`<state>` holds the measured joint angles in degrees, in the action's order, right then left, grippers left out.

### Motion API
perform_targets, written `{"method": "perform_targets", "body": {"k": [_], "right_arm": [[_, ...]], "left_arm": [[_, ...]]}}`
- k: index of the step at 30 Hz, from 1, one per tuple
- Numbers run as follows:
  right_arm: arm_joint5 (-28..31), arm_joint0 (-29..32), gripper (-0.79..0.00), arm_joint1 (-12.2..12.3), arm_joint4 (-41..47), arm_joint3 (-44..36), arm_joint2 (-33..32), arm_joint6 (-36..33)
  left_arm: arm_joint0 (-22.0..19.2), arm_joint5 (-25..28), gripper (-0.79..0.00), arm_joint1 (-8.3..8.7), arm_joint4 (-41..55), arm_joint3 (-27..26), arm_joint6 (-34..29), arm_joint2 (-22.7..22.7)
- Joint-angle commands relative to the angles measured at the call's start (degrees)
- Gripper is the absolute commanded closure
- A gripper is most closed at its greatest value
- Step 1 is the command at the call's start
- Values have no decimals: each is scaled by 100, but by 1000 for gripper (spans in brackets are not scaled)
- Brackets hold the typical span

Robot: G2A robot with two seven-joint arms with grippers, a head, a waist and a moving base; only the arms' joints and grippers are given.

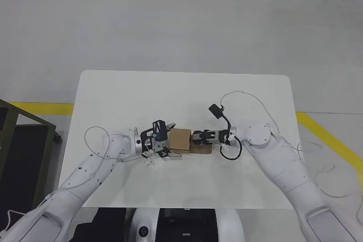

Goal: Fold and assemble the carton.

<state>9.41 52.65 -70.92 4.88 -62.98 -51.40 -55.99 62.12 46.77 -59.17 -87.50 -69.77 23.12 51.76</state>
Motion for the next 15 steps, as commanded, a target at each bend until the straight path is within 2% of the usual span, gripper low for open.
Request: {"method": "perform_targets", "body": {"k": [1, 6, 7, 8, 12, 15], "right_arm": [[-105, 239, 0, 117, -113, -318, -290, 107], [-716, 1036, -6, 465, -1001, -1674, -1027, 52], [-911, 1206, -135, 527, -1245, -2023, -1148, 1], [-1112, 1379, -206, 584, -1468, -2360, -1272, -20], [-1787, 1941, -222, 738, -2205, -3379, -1597, -107], [-1949, 2106, -259, 778, -2411, -3638, -1642, -165]], "left_arm": [[-4, -5, -785, -3, -15, 4, 7, -1], [-7, 10, -785, -2, -39, 23, 12, 13], [-7, 6, -785, -2, -41, 28, 13, 19], [-5, 1, -785, -2, -39, 29, 15, 22], [0, -6, -785, -3, -46, 23, 46, 33], [-1, 1, -785, -6, -57, 19, 65, 33]]}}
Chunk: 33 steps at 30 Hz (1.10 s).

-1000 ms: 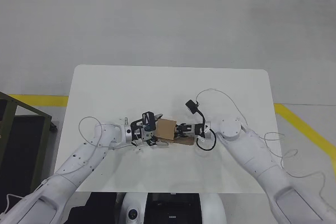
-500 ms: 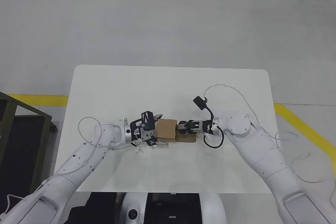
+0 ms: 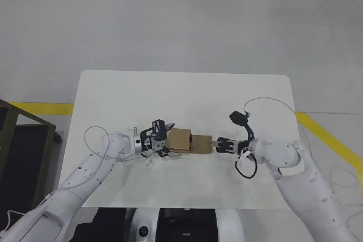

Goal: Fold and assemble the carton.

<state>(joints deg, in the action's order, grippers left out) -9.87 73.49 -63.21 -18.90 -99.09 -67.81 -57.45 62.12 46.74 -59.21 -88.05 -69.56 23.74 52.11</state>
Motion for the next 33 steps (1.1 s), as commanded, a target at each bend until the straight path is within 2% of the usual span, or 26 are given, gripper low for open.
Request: {"method": "perform_targets", "body": {"k": [1, 3, 7, 10, 33], "right_arm": [[-50, 26, -283, 11, -64, -20, 3, -24], [-26, -20, -320, 15, -186, 20, 67, -63], [118, -221, -299, 3, -333, 295, 223, -103], [259, -355, -311, -18, -316, 492, 332, -76], [800, -1080, -311, -235, 439, 1793, 1013, 108]], "left_arm": [[-3, 6, -785, -3, -7, -5, 8, -2], [-4, 0, -785, -5, -19, -5, 15, -4], [-4, 11, -785, -3, -45, -5, 42, 7], [-1, 13, -785, 1, -60, 5, 56, 23], [8, 28, -785, -1, -106, 9, 87, 64]]}}
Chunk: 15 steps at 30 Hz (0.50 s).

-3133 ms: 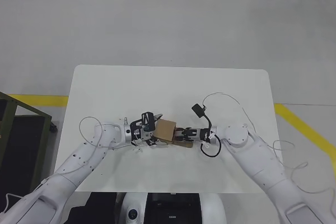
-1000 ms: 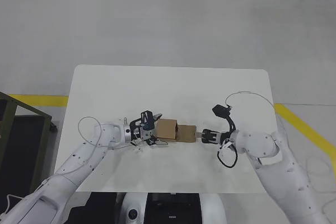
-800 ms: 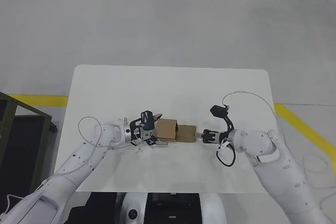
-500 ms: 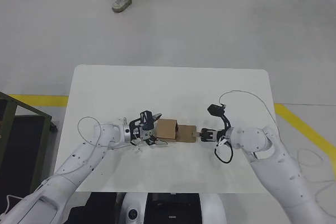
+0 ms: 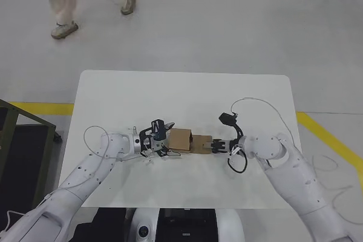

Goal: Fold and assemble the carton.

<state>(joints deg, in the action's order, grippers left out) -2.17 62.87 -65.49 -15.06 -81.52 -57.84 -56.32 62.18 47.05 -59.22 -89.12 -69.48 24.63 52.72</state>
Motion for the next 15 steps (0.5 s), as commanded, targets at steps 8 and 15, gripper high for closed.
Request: {"method": "perform_targets", "body": {"k": [8, 15], "right_arm": [[128, -166, -314, -100, 1008, 518, 78, -179], [437, -229, -302, -128, 1320, 669, 125, -278]], "left_arm": [[12, -23, -785, -1, -2, 13, 12, 20], [20, -17, -785, -3, -2, 23, 18, 26]]}}
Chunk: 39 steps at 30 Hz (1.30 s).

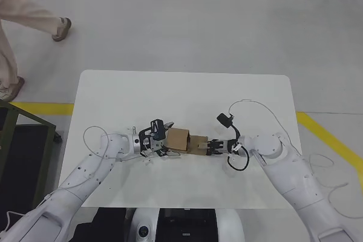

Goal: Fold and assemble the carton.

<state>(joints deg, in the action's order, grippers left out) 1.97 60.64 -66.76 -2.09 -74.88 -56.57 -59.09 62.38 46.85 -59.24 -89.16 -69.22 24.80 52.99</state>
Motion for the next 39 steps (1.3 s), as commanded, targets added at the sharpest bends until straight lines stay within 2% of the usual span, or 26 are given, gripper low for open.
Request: {"method": "perform_targets", "body": {"k": [1, 10, 30, 39], "right_arm": [[96, -1, -302, -6, 109, -10, 0, -19], [506, -101, -286, -69, 756, 245, 81, -190], [999, -251, -296, -188, 1195, 263, 329, -13], [1280, -319, -243, -246, 1569, 704, 399, -107]], "left_arm": [[0, 5, -785, -2, 1, -2, 3, -1], [17, -14, -785, 0, -17, -12, 33, 17], [20, 24, -785, 1, -31, 5, 37, 45], [8, 36, -785, -6, -37, 33, 12, 37]]}}
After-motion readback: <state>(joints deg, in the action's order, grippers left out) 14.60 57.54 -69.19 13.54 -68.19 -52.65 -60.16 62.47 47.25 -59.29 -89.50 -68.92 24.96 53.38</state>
